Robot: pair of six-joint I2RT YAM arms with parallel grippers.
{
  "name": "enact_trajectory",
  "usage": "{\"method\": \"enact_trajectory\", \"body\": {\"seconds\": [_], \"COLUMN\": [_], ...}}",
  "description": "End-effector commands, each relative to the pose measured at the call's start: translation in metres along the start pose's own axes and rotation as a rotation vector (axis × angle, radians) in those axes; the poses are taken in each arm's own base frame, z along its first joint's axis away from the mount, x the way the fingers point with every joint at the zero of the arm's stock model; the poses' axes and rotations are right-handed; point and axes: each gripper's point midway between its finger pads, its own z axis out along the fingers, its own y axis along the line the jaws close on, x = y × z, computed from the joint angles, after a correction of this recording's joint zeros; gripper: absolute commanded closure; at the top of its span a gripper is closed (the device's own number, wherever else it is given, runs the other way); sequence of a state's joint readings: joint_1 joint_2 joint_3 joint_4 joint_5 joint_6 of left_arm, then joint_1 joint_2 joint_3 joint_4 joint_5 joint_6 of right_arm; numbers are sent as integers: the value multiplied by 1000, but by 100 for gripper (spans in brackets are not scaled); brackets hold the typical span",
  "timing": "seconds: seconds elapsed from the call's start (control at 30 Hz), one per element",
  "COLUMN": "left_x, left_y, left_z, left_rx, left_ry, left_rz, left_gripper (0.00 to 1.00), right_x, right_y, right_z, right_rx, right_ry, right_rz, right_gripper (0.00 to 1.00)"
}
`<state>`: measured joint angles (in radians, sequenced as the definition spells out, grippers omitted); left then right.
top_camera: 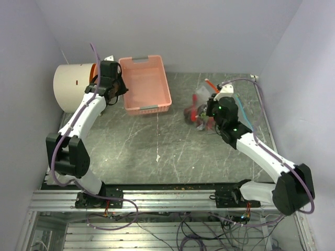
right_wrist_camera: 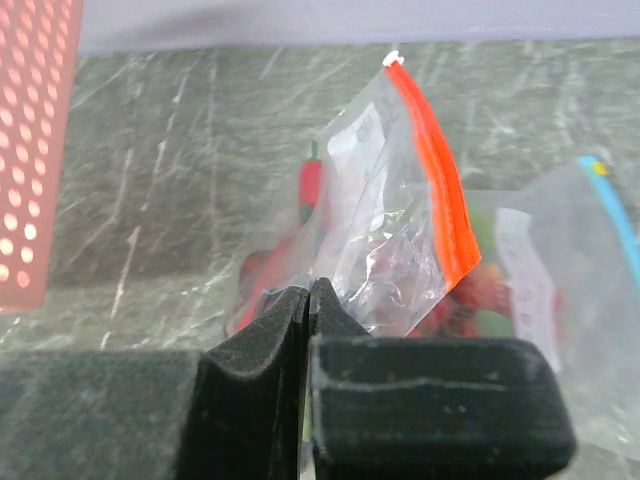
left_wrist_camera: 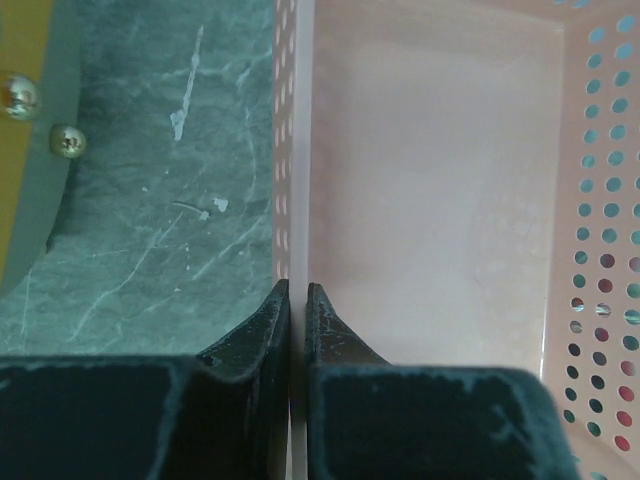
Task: Open the zip-top bag and remove the fake food
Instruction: Pick up the zipper food storage bag at the center of the board.
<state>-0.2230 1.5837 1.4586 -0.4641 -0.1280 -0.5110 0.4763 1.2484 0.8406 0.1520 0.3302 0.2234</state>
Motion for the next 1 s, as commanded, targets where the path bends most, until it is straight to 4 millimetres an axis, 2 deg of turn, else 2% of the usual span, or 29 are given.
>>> {"method": "enact_trajectory", "body": {"seconds": [0.0, 0.17, 0.3, 0.37, 0.67, 0.73, 0.8, 0.83, 0.97], "left_x": [-7, 27, 58, 71, 101, 104, 104, 103, 89], "left_y": [-9, 6, -1, 4, 38, 47, 52, 54, 47], "left_z": [21, 62, 82, 90, 107, 106, 103, 101, 89], "left_rx": [88, 66, 142, 135, -17, -62, -91, -102, -109], "left_ry": [5, 118, 189, 205, 258, 259, 255, 252, 216], "left_rz": [47, 71, 29, 16, 34, 37, 40, 39, 48], "left_gripper": [93, 93, 93, 93, 92, 83, 66, 61, 49], "right_x": [-7, 3, 15, 18, 24, 24, 23, 22, 21], "right_y": [-41, -42, -39, -38, -32, -32, -33, -33, -32], "right_z": [-22, -26, -21, -19, -15, -15, -16, -16, -17], "right_rx": [108, 91, 80, 72, 44, 43, 43, 43, 40], "right_ry": [-29, -8, 18, 27, 45, 43, 40, 38, 36], "right_rz": [1, 11, 10, 11, 12, 9, 9, 9, 11], "right_gripper": [100, 100, 100, 100, 100, 100, 100, 100, 100]}}
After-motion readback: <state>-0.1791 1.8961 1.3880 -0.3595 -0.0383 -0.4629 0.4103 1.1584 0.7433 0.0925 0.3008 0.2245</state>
